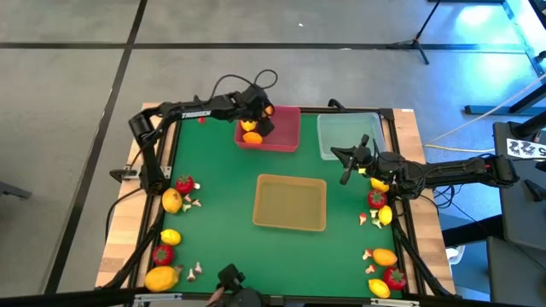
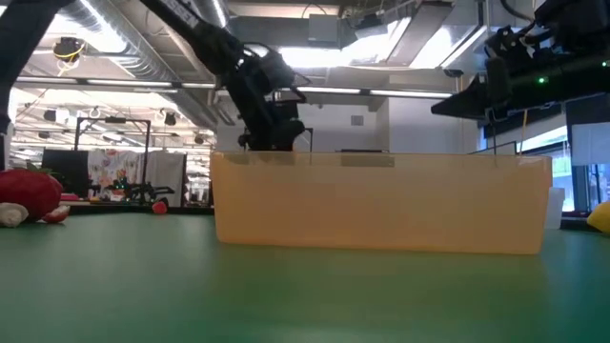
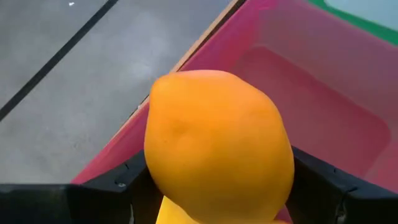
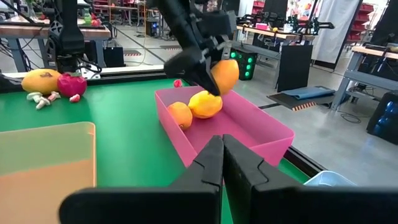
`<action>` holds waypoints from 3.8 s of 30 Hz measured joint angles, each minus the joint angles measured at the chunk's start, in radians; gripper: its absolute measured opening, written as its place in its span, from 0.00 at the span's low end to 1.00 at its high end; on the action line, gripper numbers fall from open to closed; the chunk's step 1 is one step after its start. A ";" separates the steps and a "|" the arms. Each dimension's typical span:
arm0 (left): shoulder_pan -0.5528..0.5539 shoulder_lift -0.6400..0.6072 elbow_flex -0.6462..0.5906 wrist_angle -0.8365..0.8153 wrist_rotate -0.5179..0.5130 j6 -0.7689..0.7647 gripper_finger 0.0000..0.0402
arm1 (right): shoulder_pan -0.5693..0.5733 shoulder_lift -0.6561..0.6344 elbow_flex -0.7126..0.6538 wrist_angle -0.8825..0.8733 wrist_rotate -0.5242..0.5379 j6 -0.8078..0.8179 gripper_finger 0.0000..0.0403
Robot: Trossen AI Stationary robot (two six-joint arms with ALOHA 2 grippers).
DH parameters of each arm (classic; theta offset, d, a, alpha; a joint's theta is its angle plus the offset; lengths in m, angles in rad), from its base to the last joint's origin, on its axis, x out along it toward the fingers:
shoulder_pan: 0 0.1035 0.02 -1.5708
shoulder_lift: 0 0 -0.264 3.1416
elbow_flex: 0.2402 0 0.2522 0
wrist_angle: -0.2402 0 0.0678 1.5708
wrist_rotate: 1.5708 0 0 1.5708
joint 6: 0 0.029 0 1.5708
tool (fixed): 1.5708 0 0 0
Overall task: Sort produce into baskets
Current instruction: Put the yellow lemon into the red bin
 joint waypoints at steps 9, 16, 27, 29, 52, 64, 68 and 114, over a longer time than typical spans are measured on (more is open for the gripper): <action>0.009 0.036 0.000 0.006 -0.001 0.013 0.66 | 0.000 0.000 0.000 -0.005 0.000 0.000 0.02; 0.009 0.036 0.000 0.009 -0.004 0.018 0.66 | 0.000 0.000 0.000 -0.005 0.000 0.000 0.02; 0.004 0.029 0.000 0.007 -0.035 0.027 0.94 | 0.000 0.000 0.000 -0.005 0.000 0.000 0.02; 0.000 0.024 0.000 0.008 -0.035 0.027 0.97 | 0.000 0.000 0.000 -0.005 0.000 0.000 0.02; -0.168 -0.315 0.000 -0.197 -0.035 -0.079 0.97 | 0.000 0.000 0.000 -0.004 0.000 0.004 0.02; -0.286 -0.466 0.000 -0.640 -0.035 -0.386 0.97 | 0.000 0.000 0.000 -0.005 0.000 0.004 0.02; -0.337 -0.469 0.000 -0.795 -0.035 -0.464 0.97 | 0.000 0.000 0.000 -0.006 0.000 0.004 0.02; -1.125 -0.451 -0.431 -1.091 0.229 -2.040 0.97 | 0.000 0.000 0.000 -0.011 -0.097 0.057 0.02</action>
